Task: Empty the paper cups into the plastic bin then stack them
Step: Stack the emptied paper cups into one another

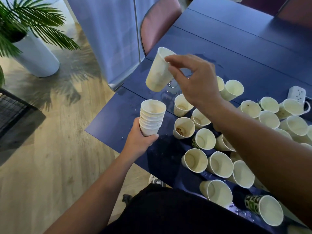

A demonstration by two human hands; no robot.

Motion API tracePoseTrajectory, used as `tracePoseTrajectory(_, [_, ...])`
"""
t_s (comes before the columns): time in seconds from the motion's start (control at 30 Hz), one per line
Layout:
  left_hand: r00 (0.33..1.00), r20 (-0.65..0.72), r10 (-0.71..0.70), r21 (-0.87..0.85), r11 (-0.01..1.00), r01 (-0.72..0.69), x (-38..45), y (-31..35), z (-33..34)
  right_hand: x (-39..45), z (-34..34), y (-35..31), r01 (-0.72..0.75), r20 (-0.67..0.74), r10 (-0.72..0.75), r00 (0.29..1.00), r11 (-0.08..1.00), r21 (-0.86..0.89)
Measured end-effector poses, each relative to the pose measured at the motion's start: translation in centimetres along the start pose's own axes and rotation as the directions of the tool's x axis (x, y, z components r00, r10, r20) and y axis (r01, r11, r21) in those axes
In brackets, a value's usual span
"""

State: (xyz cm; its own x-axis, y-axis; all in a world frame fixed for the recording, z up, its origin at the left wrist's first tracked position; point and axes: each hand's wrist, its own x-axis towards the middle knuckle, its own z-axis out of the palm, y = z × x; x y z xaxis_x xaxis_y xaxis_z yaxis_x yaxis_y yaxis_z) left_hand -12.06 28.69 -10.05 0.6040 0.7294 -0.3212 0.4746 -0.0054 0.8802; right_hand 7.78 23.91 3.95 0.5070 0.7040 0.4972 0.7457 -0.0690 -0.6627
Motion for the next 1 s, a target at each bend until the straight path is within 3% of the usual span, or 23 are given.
tracePoseTrajectory(0.1, [1.0, -0.002, -0.005, -0.023, 1.0, 0.005, 0.5, 0.2, 0.5, -0.9, -0.3, -0.6, 0.171, 0.077, -0.167, 0.983, 0.984, -0.058])
tracePoseTrajectory(0.2, [1.0, -0.011, -0.01, -0.067, 0.998, 0.01, 1.1, 0.0, 1.0, -2.1, -0.1, -0.1, 0.244, 0.218, -0.224, 0.95, 0.967, -0.069])
tracePoseTrajectory(0.33, [1.0, -0.001, 0.017, -0.103, 0.995, -0.017, 1.2, 0.6, 1.2, -3.5, 0.3, 0.5, 0.169, 0.469, -0.125, 0.874, 0.984, -0.054])
tracePoseTrajectory(0.43, [0.999, 0.02, 0.049, -0.099, 0.994, -0.046, 1.5, 0.5, 1.4, -4.8, 0.7, 0.5, 0.118, 0.569, -0.054, 0.82, 0.99, -0.077])
tracePoseTrajectory(0.6, [0.997, 0.027, 0.072, -0.125, 0.99, -0.068, 1.7, 1.4, 1.7, -4.7, -1.7, -0.3, -0.081, 0.483, 0.074, 0.873, 0.997, -0.007])
tracePoseTrajectory(0.73, [0.993, -0.002, 0.12, -0.11, 0.987, -0.119, 1.7, 2.4, 1.8, -4.7, -4.9, -0.4, -0.154, 0.375, 0.146, 0.915, 0.988, -0.009])
tracePoseTrajectory(1.0, [0.991, -0.051, 0.126, -0.064, 0.99, -0.129, -2.2, 2.3, 2.9, -10.3, -10.3, 0.7, -0.226, 0.453, 0.244, 0.858, 0.97, -0.094])
